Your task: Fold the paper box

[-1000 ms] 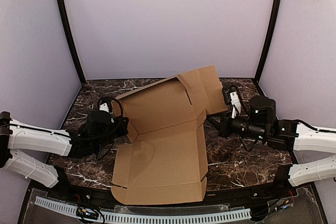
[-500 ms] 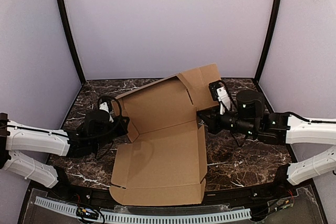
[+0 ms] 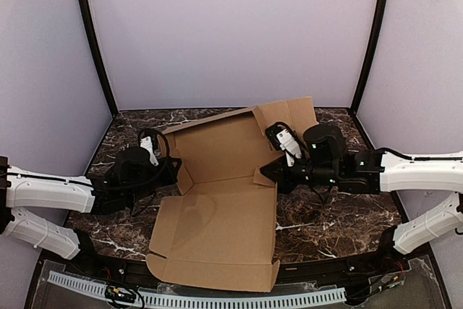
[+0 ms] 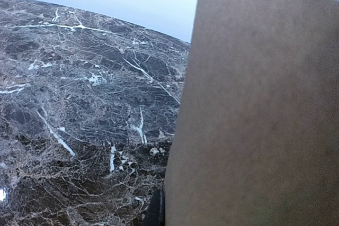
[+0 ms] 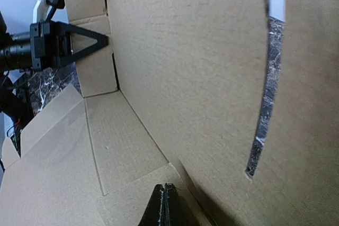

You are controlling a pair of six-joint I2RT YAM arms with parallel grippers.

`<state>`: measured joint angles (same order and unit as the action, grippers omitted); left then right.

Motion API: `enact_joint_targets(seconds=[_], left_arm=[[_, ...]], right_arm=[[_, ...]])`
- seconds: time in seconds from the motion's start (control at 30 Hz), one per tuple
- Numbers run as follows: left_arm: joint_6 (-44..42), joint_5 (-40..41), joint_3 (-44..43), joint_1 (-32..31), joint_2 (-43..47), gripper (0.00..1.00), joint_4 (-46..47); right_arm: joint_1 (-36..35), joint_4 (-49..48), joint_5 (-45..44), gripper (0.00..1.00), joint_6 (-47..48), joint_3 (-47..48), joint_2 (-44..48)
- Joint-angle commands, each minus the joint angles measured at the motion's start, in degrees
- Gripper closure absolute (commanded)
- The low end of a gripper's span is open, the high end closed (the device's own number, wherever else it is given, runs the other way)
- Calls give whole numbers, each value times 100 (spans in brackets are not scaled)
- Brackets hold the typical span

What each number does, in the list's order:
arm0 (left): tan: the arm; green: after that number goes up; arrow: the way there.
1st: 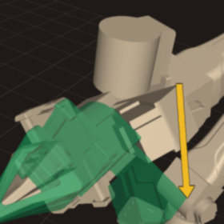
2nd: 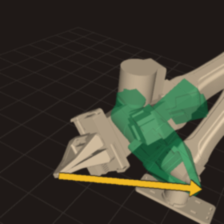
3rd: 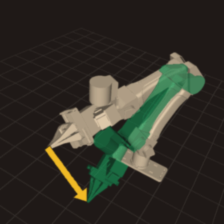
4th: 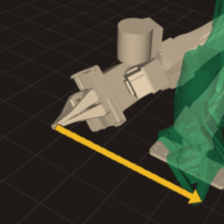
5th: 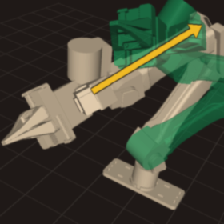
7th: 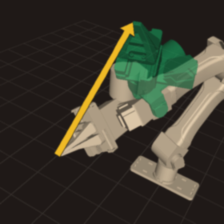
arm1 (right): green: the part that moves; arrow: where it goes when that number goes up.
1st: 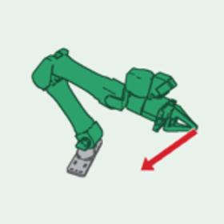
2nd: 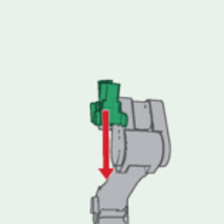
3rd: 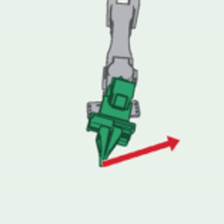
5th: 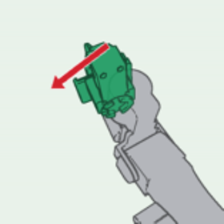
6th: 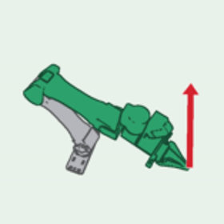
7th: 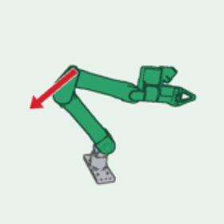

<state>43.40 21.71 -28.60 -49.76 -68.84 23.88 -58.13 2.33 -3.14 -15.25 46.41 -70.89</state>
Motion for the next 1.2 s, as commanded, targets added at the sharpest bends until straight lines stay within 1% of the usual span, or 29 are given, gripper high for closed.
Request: enact_joint_targets(seconds=[0.0, 0.1, 0.23, 0.47, 0.6, 0.67, 0.73, 0.83, 0.97, 1.17], left_arm=[[-261, -389, -264, 10, 237, 99, 270], [-399, -419, -276, 15, 262, 99, 311], [-498, -305, -296, 29, 296, 99, 257], [-826, 334, -230, 32, 233, 99, 29], [-990, 737, -181, 34, 204, 99, -72], [-965, 878, -132, 36, 212, 99, -69], [-905, 968, -109, 48, 220, 99, -68], [-808, 1086, -102, 50, 199, 99, -68], [-704, 1138, -110, 45, 150, 99, -57], [-591, 1107, -117, 46, 202, 99, -71]], right_arm=[[-46, 744, 287, 100, 310, 154, -45], [-48, 1047, 238, 100, 364, 192, -69], [-45, 1148, 220, 100, 317, 245, 123], [-46, 1814, -90, 100, 227, 832, 871], [-47, 2114, 138, 100, 90, 1080, 1181], [-62, 2239, 425, 100, -49, 1138, 1235], [-153, 2279, 659, 100, -207, 1089, 1273], [-439, 2217, 753, 100, -437, 908, 1312], [-749, 2159, 596, 100, -736, 657, 1218], [-881, 1954, 447, 100, -1129, 272, 941]])
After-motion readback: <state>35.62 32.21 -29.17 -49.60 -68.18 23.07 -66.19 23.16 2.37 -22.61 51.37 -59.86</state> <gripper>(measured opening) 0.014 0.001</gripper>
